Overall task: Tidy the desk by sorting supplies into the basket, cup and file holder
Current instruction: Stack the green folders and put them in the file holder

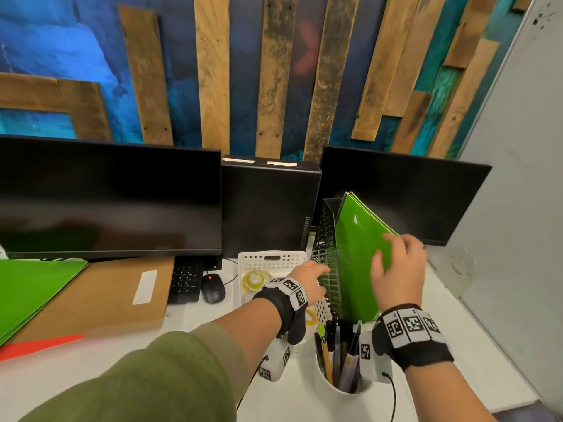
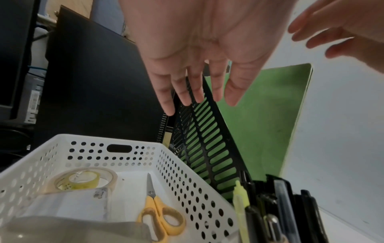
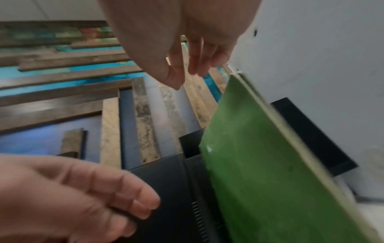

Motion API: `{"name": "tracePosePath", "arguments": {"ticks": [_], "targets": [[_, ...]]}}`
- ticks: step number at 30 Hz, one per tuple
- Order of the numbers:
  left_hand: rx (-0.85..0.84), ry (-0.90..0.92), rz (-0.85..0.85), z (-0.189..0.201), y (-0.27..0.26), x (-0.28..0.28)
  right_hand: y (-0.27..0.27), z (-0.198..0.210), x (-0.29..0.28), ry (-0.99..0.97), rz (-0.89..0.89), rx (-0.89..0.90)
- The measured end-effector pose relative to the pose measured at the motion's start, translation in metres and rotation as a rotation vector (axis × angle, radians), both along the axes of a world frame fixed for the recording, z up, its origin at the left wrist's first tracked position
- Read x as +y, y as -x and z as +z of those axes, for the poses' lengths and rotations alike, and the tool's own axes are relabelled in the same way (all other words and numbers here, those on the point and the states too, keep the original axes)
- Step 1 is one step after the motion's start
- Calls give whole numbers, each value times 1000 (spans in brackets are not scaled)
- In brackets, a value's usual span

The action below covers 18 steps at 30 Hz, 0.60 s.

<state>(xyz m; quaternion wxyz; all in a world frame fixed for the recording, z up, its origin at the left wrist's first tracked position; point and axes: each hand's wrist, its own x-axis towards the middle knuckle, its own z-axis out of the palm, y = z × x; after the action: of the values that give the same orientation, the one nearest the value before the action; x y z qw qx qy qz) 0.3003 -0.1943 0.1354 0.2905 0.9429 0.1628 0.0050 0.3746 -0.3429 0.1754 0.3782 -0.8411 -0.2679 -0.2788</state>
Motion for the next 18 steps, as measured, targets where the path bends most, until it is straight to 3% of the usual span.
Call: {"name": "tracePosePath", "arguments": {"ticks": [6, 12, 18], "targets": [[-148, -190, 266, -1, 30, 21, 35, -9, 50, 70, 238, 283], [-54, -274, 410, -7, 88, 60, 70, -17, 109, 130, 421, 443], [64, -161, 605, -21, 158, 115, 118, -38, 166, 266, 632, 545]]}}
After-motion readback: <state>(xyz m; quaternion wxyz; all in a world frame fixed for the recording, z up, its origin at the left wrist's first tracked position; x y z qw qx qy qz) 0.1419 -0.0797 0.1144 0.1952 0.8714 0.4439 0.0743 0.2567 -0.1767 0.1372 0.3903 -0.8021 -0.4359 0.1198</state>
